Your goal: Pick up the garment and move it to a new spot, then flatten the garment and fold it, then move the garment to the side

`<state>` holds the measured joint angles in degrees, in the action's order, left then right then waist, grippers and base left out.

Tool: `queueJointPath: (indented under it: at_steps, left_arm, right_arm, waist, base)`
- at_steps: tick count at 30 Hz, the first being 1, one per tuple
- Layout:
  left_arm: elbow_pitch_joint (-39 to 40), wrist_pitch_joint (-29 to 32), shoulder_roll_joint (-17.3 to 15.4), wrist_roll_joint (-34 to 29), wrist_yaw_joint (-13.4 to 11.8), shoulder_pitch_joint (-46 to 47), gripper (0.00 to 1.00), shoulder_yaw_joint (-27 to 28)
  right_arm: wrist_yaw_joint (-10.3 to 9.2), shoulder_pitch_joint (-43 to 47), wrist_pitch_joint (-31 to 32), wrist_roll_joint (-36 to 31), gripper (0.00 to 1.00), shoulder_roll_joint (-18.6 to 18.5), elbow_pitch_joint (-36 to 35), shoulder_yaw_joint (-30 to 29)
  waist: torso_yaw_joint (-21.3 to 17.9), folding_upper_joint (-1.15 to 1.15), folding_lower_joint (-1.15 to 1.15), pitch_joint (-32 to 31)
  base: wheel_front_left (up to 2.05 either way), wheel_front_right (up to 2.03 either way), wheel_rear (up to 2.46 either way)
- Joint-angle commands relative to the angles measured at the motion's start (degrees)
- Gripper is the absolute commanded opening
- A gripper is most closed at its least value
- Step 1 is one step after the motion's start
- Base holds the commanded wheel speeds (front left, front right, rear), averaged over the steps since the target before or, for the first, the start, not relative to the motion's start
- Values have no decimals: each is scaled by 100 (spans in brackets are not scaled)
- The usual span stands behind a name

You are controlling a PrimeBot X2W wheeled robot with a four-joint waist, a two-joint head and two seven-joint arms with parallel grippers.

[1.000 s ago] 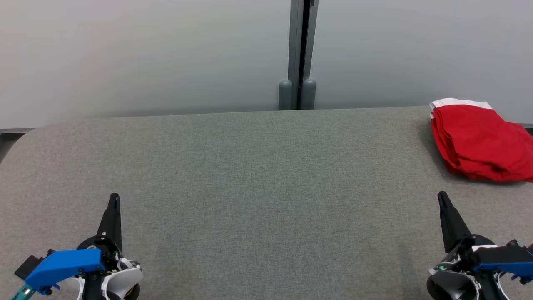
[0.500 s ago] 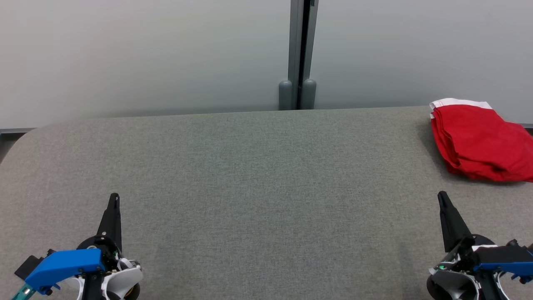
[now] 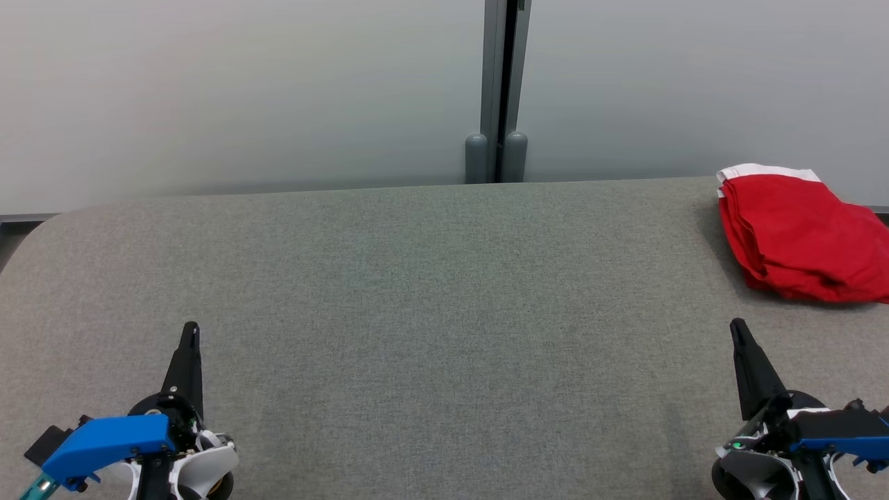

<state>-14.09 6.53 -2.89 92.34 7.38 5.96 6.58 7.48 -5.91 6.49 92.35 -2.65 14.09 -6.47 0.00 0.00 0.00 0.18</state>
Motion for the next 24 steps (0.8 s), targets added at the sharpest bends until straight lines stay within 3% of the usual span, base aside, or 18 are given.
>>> queueJointPath:
  at_steps: [1,24]
  left_arm:
    - [26,21,11,15,25,53,0,11]
    - [26,20,11,15,25,53,0,11]
  right_arm:
    - [2,-61,18,14,0,-42,-14,-11]
    - [2,-61,18,14,0,-42,-14,-11]
  waist:
    - [0,0,0,0]
    - [0,0,0,0]
  base:
    - [0,0,0]
    - [0,0,0]
